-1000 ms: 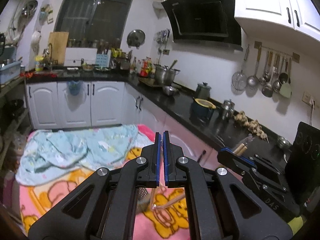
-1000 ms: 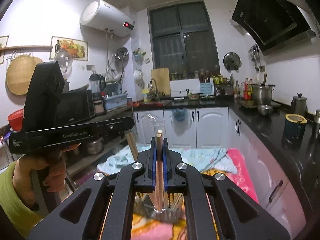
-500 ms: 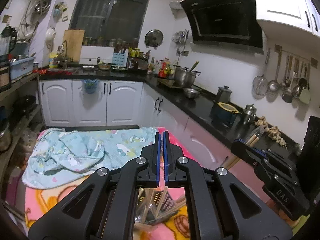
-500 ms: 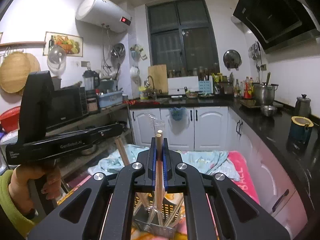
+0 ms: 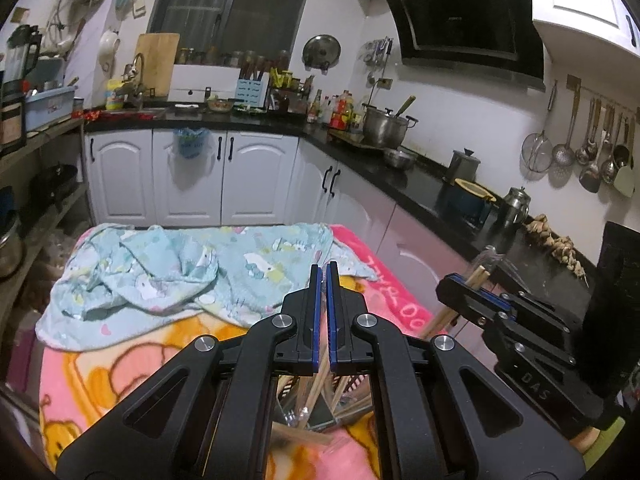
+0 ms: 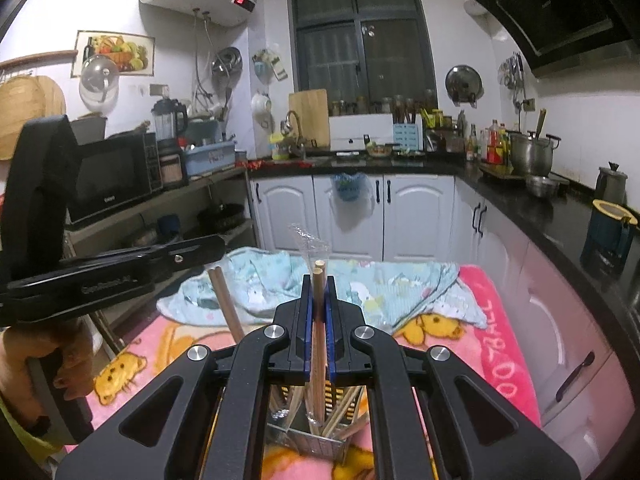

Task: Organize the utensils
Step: 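Lower the chopstick into the caddy and open the left tool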

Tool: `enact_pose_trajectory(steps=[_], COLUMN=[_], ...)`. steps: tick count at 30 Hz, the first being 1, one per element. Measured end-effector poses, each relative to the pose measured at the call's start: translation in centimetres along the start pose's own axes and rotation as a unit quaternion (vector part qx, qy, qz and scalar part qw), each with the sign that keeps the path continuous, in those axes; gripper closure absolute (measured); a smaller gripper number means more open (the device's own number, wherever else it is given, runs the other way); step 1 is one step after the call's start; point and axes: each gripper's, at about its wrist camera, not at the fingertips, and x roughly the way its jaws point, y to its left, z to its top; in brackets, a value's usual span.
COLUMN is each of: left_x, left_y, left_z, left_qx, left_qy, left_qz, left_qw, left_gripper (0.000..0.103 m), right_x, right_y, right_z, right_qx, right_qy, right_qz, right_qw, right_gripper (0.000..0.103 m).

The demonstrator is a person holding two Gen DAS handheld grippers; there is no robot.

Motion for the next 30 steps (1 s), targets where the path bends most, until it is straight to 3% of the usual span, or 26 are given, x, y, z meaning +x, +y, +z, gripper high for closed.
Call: enact_pose_trajectory(steps=[3, 4, 5, 7, 8, 10, 11, 15, 17, 30], left_x=[0.5, 0.7, 0.9, 1.1, 1.0, 0.6, 0.3, -1.5, -2.6, -9.5], left_y=[0.3, 0.4, 0.5, 1.0, 1.3, 1.8, 1.9, 2.0, 2.0, 1.3], left_z=[-0.7, -0.9, -1.1, -1.7, -2.0, -2.3, -2.5, -3.1, -3.3, -5.5], left_qx=[0.0, 0.001, 0.0, -0.001, -0.003, -0.006, -0.005, 0.004, 0.005, -0.006], left_qy=[0.008, 0.011, 0.015, 0.018, 0.018, 0.019, 0.017, 0.008, -0.003, -0.031], left_qz=[0.002, 0.002, 0.005, 0.017, 0.023, 0.031, 0.033, 0.059, 0.072, 0.093], left_qw=[1.0, 0.9999, 0.9999, 0.9997, 0.9996, 0.9993, 0.9993, 0.9982, 0.9974, 0.9952], left_gripper=[0.102, 0.102, 0.099, 0.074, 0.054, 0.049, 0.047, 0.019, 0.011, 0.011], right_x=[0.8, 1.2, 1.4, 1.7, 1.6, 1.0, 0.4, -1.9, -2.9, -9.7], right_y=[-0.1, -0.2, -0.2, -0.4, -0.5, -0.7, -0.8, -0.9, -1.0, 0.9], right_z=[-0.7, -0.9, -1.1, -1.4, -1.6, -1.8, -1.9, -2.2, -2.3, -3.5], right_qx=[0.004, 0.006, 0.006, 0.007, 0.009, 0.013, 0.014, 0.015, 0.014, 0.006], right_qy=[0.009, 0.015, 0.022, 0.03, 0.031, 0.025, 0.021, -0.001, -0.007, -0.052], right_qz=[-0.003, -0.002, -0.002, -0.012, -0.013, -0.013, -0.014, -0.02, -0.024, -0.014], right_qw=[1.0, 1.0, 1.0, 0.999, 0.999, 1.0, 1.0, 1.0, 1.0, 0.999], right_gripper=[0.097, 0.094, 0.083, 0.065, 0.058, 0.057, 0.051, 0.037, 0.029, 0.009])
